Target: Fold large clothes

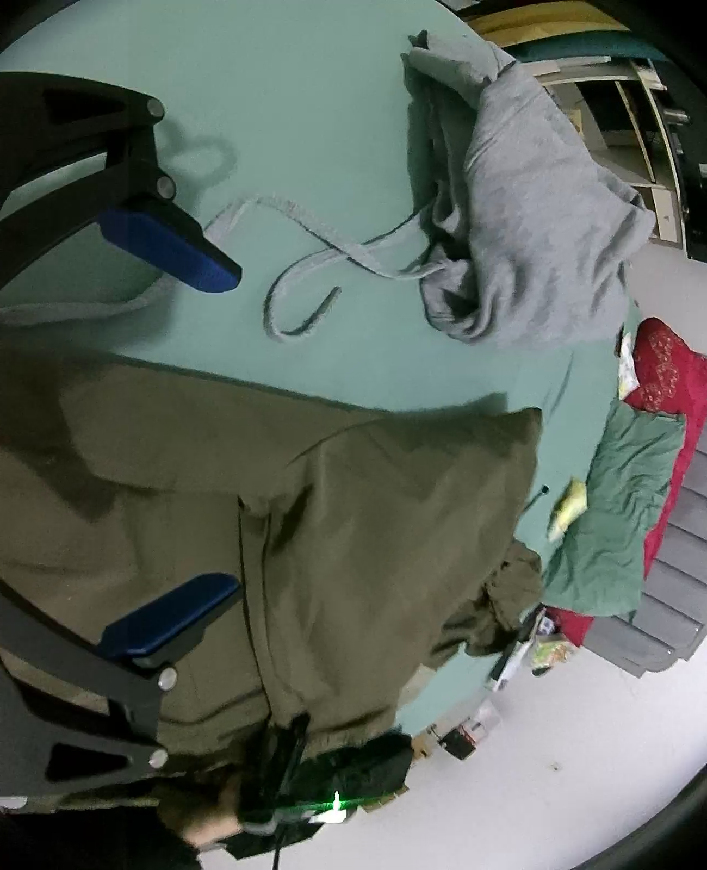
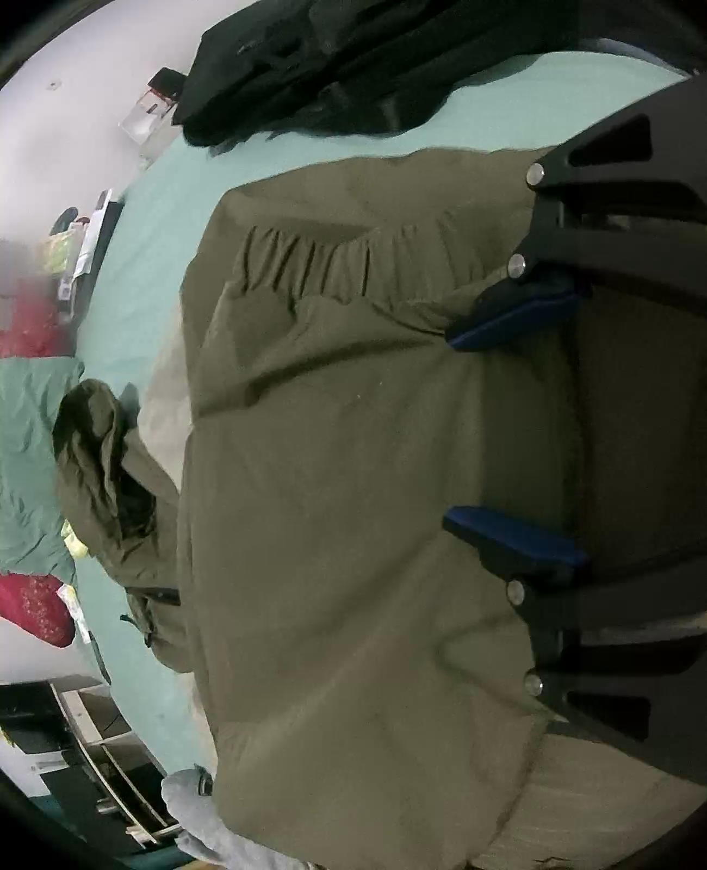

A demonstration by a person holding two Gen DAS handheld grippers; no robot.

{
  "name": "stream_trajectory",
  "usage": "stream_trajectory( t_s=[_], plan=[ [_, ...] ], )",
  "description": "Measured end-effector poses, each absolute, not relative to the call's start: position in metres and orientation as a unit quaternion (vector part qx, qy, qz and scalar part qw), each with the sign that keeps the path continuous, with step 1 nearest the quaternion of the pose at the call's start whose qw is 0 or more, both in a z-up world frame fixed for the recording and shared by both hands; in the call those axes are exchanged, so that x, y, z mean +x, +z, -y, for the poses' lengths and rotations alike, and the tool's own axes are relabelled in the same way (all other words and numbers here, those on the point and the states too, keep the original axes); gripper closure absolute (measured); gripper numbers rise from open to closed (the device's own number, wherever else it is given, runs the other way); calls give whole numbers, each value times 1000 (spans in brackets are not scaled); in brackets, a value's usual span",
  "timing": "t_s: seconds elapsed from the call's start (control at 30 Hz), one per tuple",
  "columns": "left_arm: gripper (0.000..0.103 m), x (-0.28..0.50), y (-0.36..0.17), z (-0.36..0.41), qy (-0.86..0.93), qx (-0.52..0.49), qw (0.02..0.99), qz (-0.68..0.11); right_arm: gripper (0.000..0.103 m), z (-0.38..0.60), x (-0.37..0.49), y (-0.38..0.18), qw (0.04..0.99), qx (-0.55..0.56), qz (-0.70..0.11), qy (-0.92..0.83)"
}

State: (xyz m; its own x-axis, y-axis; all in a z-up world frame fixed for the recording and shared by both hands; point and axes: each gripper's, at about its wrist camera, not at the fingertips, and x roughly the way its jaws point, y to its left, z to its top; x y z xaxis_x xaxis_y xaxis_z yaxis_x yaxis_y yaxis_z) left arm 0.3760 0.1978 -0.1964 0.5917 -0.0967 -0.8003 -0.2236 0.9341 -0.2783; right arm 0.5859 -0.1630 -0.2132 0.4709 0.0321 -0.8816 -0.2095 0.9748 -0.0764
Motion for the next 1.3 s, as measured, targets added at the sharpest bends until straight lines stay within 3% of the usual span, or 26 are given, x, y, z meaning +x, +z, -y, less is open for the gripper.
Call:
stream_trajectory(
  t_s=[0.33,0.43,0.6,0.8,0.83,0.87,0.9,0.97,1.17,1.3],
  plan=[
    [0,380,-196,-217,80,-196,888,-408,47,146,665,-155,906,-35,-407,115],
    [0,384,-199,-225,99,-190,891,-401,46,134,720,-159,904,-9,-409,122],
    [0,384,-210,-251,127,-201,887,-396,36,104,798,-184,902,24,-417,109],
    [0,381,-217,-272,130,-237,875,-402,35,76,858,-217,897,58,-424,112],
    [0,381,-216,-272,127,-234,876,-402,37,71,863,-225,894,55,-430,114],
    [0,382,-216,-270,125,-230,876,-405,63,65,867,-232,891,45,-438,113],
    [0,383,-217,-268,120,-227,877,-406,79,59,868,-237,889,28,-445,109],
    [0,384,-216,-261,112,-217,880,-407,94,54,863,-234,895,14,-433,107],
    [0,382,-204,-245,95,-202,890,-397,97,31,801,-173,922,-94,-345,148],
    [0,381,-194,-236,81,-201,895,-389,97,0,705,-146,898,-260,-285,210]
  ],
)
